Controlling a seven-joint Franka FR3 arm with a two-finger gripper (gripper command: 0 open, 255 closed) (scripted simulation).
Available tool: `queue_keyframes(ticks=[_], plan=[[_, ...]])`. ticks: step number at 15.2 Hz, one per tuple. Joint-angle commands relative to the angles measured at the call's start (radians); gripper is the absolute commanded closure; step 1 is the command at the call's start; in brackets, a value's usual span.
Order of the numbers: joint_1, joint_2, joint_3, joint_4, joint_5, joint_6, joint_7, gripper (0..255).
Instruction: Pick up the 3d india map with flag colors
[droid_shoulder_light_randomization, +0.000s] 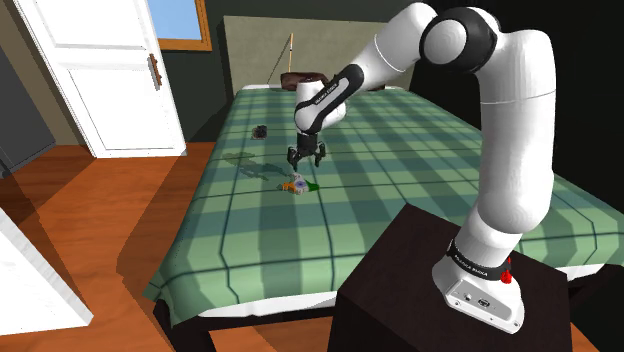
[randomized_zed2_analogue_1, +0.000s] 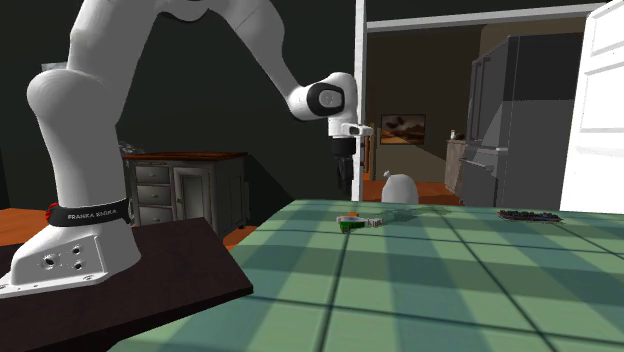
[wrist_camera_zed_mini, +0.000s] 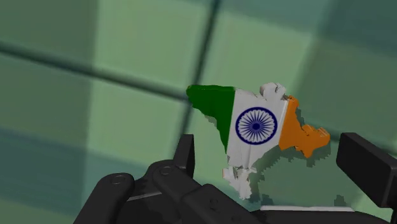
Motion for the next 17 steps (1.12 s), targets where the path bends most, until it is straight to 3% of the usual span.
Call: queue_keyframes(ticks=[1,6,15,16,17], plan=[[-0.001,0.079,-0.01,0.066,-0.002,0.019,0.02,0],[-0.007,0.245,-0.03,0.242,0.001,0.021,0.056,0],[-0.008,0.322,-0.03,0.256,0.001,0.083,0.058,0],[-0.009,0.321,-0.03,0.255,0.001,0.084,0.057,255],[-0.008,0.318,-0.03,0.251,0.001,0.085,0.057,255]])
